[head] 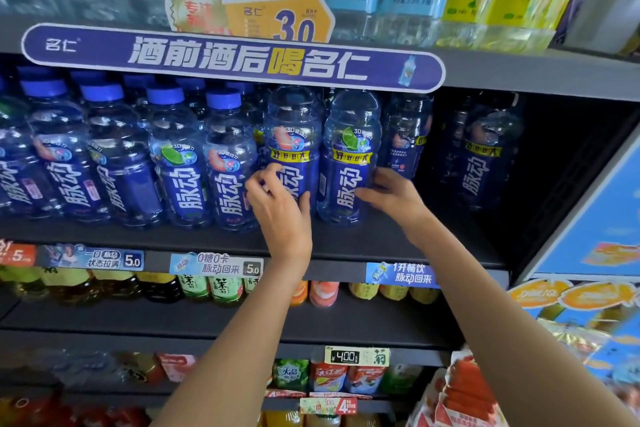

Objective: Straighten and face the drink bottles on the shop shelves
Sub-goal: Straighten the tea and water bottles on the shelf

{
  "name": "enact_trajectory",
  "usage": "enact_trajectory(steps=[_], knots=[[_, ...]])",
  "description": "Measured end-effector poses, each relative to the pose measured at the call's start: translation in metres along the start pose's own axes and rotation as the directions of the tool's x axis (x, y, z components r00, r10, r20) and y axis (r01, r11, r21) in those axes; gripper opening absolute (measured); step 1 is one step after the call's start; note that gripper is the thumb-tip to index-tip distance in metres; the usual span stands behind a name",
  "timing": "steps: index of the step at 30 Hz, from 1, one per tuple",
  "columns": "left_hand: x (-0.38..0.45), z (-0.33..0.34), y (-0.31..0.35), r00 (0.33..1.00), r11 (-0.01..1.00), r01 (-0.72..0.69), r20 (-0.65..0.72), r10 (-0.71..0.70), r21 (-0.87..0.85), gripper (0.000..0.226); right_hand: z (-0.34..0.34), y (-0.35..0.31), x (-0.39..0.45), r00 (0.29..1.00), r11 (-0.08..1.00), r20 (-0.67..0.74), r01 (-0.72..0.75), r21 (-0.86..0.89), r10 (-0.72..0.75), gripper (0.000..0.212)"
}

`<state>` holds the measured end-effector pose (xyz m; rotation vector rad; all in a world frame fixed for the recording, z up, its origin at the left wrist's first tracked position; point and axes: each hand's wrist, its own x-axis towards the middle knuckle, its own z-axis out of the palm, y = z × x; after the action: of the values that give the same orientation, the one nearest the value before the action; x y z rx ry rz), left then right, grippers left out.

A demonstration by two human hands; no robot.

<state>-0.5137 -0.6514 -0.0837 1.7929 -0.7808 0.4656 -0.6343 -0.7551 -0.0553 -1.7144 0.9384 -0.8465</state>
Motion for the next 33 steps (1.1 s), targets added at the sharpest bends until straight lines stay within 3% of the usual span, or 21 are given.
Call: enact_trajectory(steps=[2,4,7,12,14,17,19,21,26,33], knots=[[0.0,0.003,0.003,0.999,0.999,0.037,-0.006,-0.037,-0.03,0.056,-0.015,0.01,0.004,0.98,0.999,-0.197,0.044,0.007,-0.041,0.042],[-0.002,0.005,0.004,0.999,0.999,0.041,-0.011,-0.041,-0.027,0.054,-0.027,0.017,0.015,0.932,0.998,-0.355,0.06,-0.034,-0.068,0.052],[-0.002,0.005,0.0,1.0,0.999,-0.016,-0.016,0.017,0.039,0.054,-0.034,0.013,0.037,0.935,0.996,-0.354,-0.023,-0.081,-0.007,0.074],[-0.011,0.0,-0.001,0.99,0.987,-0.124,-0.047,0.13,0.102,0.05,-0.031,0.011,0.069,0.963,0.985,-0.238,-0.088,0.149,0.122,0.065],[-0.019,0.003,0.001,0.975,0.971,-0.22,0.006,0.221,0.093,0.052,-0.023,0.016,0.071,0.929,0.996,-0.36,-0.075,0.051,0.088,0.064],[-0.023,0.012,0.012,0.958,0.954,-0.26,0.163,0.236,0.148,0.061,-0.005,0.026,0.055,0.831,0.984,-0.557,-0.083,-0.156,-0.018,0.068],[-0.02,0.019,0.022,0.954,0.939,-0.234,0.246,0.172,0.253,0.066,-0.002,0.029,0.046,0.835,0.981,-0.545,-0.041,-0.192,-0.072,0.073],[-0.018,0.022,0.029,0.952,0.933,-0.199,0.283,0.112,0.299,0.071,-0.013,0.033,0.046,0.886,0.978,-0.459,-0.042,-0.205,-0.058,0.088],[-0.021,0.026,0.033,0.938,0.968,-0.102,0.346,0.016,0.231,0.07,-0.041,0.026,0.065,0.975,0.933,-0.222,-0.073,-0.352,-0.007,0.106],[-0.02,0.024,0.033,0.932,0.967,-0.09,0.363,-0.003,0.238,0.069,-0.022,0.016,0.063,0.951,0.894,-0.31,-0.129,-0.43,-0.012,0.102]])
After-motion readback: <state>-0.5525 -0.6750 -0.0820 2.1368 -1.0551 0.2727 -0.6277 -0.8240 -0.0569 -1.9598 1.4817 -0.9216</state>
